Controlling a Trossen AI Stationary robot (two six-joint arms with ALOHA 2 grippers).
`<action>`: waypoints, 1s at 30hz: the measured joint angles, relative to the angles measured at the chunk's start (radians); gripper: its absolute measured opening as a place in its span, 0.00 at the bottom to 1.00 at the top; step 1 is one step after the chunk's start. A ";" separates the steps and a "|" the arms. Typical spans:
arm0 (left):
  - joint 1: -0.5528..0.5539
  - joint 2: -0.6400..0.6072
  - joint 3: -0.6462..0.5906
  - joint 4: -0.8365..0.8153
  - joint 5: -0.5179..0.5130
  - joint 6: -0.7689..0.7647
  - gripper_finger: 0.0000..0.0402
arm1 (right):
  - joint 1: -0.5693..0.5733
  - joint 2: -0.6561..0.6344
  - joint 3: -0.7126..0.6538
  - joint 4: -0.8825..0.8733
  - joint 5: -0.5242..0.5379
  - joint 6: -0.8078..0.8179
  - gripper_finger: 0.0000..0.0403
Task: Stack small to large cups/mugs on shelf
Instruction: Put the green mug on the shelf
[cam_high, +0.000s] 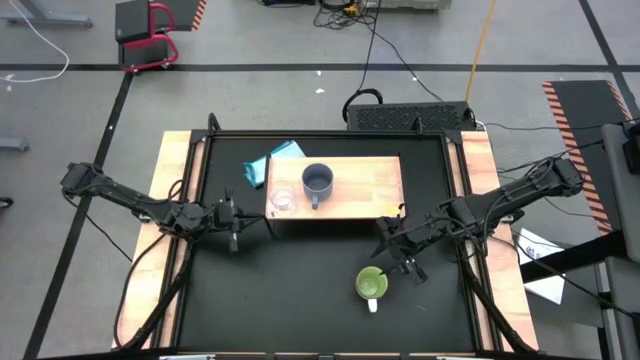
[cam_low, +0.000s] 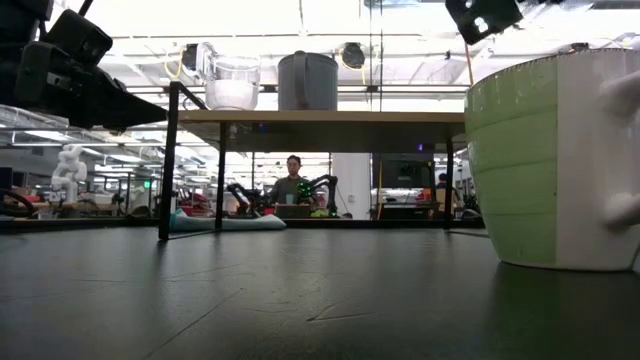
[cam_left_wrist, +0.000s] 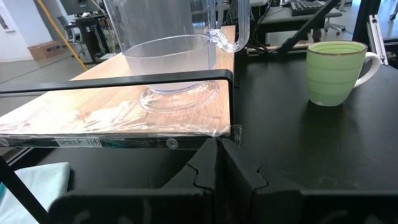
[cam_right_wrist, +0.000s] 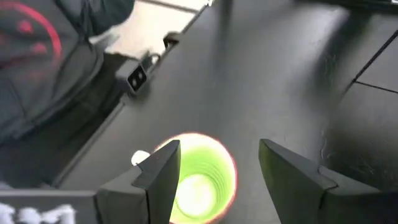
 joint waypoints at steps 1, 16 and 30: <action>0.000 0.000 0.000 0.001 0.000 -0.002 0.06 | 0.003 -0.001 0.000 0.011 0.000 0.015 0.52; 0.000 0.000 0.000 0.003 0.000 -0.020 0.06 | 0.004 0.037 -0.014 0.040 0.005 0.233 0.52; 0.000 0.000 0.000 0.043 0.000 -0.020 0.06 | 0.004 0.062 0.079 -0.172 0.034 0.310 0.52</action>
